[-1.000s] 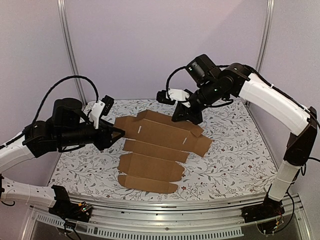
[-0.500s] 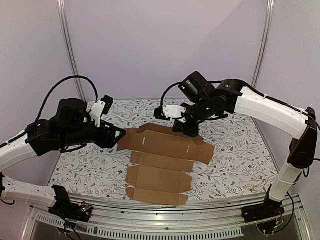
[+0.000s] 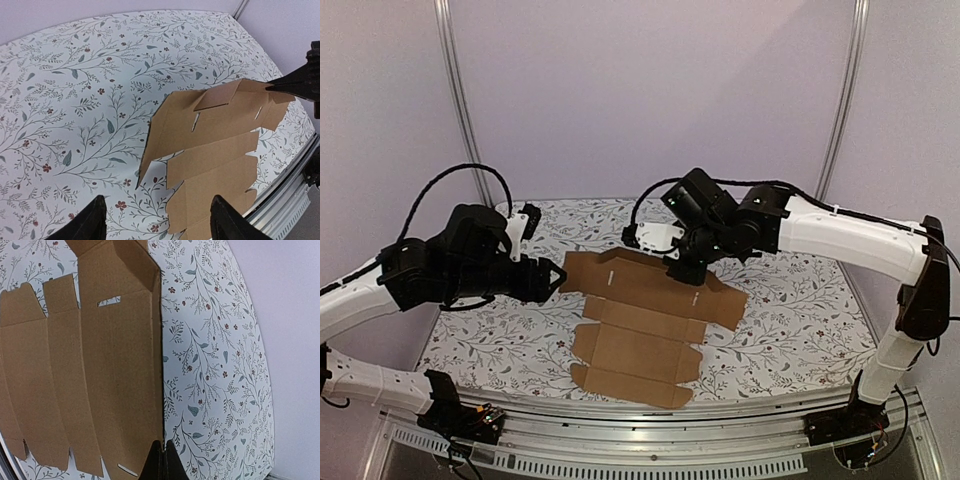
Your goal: Fold the paper box
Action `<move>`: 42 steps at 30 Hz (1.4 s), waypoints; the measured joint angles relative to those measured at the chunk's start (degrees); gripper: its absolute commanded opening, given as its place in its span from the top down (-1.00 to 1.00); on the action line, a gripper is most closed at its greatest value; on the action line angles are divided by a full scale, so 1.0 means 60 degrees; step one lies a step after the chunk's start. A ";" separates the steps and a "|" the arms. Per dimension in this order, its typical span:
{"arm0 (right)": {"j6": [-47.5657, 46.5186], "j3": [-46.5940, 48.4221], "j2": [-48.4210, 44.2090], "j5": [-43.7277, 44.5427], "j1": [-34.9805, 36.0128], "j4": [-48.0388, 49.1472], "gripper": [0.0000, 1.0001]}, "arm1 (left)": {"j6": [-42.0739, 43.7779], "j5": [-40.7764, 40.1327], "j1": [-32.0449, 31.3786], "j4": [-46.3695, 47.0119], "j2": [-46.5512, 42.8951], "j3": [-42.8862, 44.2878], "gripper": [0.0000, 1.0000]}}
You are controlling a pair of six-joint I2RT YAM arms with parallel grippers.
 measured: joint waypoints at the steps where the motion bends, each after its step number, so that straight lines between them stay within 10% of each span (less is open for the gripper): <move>1: 0.0047 -0.0058 0.0004 0.0226 0.0076 0.0117 1.00 | -0.0098 0.0000 0.0000 -0.0095 -0.0036 0.0000 -0.39; 19: 0.0047 -0.1858 0.0750 0.3497 0.1341 0.3173 1.00 | -0.1348 0.0841 0.0000 -0.0076 0.0051 -0.0612 -0.41; 42: 0.0907 -0.3340 0.1020 0.4568 0.2277 0.4962 1.00 | -0.2186 0.2616 0.1239 0.3836 0.2918 -0.2554 -0.10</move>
